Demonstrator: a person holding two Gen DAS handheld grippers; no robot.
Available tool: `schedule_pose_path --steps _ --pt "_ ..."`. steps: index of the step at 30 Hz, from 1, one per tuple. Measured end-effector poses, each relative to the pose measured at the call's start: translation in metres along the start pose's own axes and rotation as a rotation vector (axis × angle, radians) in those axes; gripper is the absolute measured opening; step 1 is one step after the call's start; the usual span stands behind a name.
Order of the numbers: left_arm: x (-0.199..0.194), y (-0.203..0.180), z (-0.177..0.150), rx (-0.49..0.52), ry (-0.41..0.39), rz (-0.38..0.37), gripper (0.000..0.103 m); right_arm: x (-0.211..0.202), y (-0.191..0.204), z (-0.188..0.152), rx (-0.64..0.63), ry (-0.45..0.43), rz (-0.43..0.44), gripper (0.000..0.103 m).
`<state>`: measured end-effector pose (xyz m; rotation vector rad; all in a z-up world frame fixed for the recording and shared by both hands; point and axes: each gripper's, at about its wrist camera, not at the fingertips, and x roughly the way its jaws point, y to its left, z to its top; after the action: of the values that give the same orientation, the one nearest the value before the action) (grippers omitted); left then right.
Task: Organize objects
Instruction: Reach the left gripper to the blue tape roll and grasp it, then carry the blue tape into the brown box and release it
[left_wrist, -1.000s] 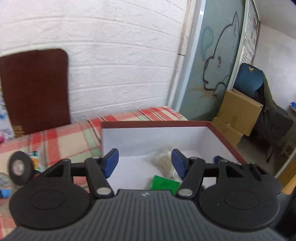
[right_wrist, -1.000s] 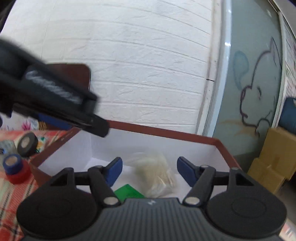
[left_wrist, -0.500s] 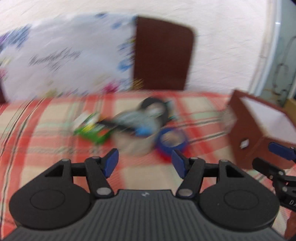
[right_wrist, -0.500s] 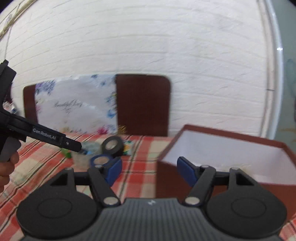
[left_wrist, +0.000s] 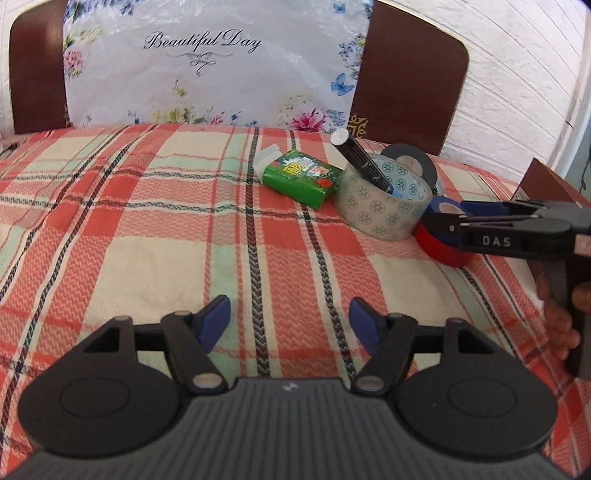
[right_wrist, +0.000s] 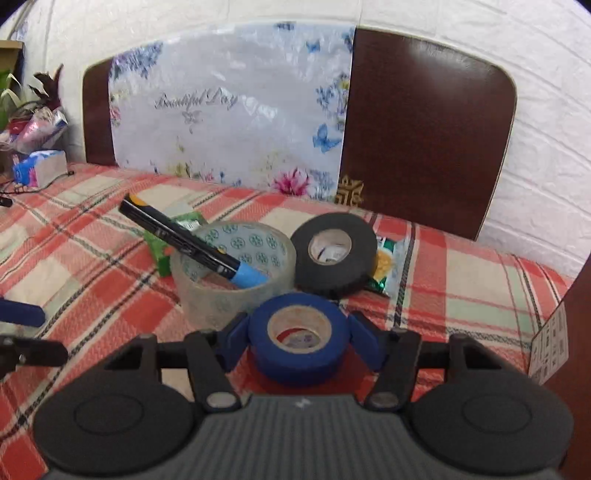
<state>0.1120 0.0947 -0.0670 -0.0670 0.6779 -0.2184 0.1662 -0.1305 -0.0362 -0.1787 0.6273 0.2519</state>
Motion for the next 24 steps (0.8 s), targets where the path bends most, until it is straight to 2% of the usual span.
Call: schedule_pose_path --steps 3,6,7,9,11,15,17,19,21,22,23,24 --pt "0.002 -0.016 -0.006 0.101 -0.016 0.021 0.078 -0.024 0.003 -0.012 0.006 0.034 -0.004 0.059" --pt "-0.004 -0.029 -0.007 0.121 0.004 -0.073 0.077 -0.069 0.007 -0.044 0.047 0.061 0.045 0.059" --pt "-0.006 -0.035 -0.006 0.129 0.019 -0.105 0.076 -0.083 0.011 -0.057 0.043 0.071 0.041 0.059" --pt "-0.01 -0.048 -0.002 0.134 0.055 -0.176 0.066 -0.104 0.02 -0.081 0.012 0.079 -0.016 0.06" --pt "-0.015 -0.057 0.003 0.113 0.088 -0.256 0.064 -0.119 0.022 -0.098 0.007 0.073 -0.064 0.07" --pt "-0.022 -0.083 0.014 0.1 0.134 -0.373 0.063 -0.132 0.016 -0.107 0.034 0.072 -0.05 0.071" --pt "-0.019 -0.104 0.018 0.138 0.16 -0.383 0.063 -0.131 0.013 -0.106 0.046 0.074 -0.043 0.071" --pt "-0.004 -0.124 0.017 0.196 0.221 -0.343 0.062 -0.127 0.013 -0.105 0.036 0.07 -0.034 0.071" --pt "0.016 -0.135 0.008 0.206 0.308 -0.339 0.041 -0.119 0.011 -0.102 0.035 0.076 -0.019 0.066" --pt "0.02 -0.137 0.006 0.185 0.315 -0.357 0.038 -0.115 0.009 -0.099 0.051 0.083 0.008 0.06" --pt "0.018 -0.142 0.007 0.198 0.315 -0.361 0.03 -0.112 0.007 -0.097 0.066 0.09 0.026 0.06" --pt "0.014 -0.149 0.009 0.222 0.312 -0.346 0.028 -0.112 0.007 -0.097 0.067 0.085 0.024 0.06"
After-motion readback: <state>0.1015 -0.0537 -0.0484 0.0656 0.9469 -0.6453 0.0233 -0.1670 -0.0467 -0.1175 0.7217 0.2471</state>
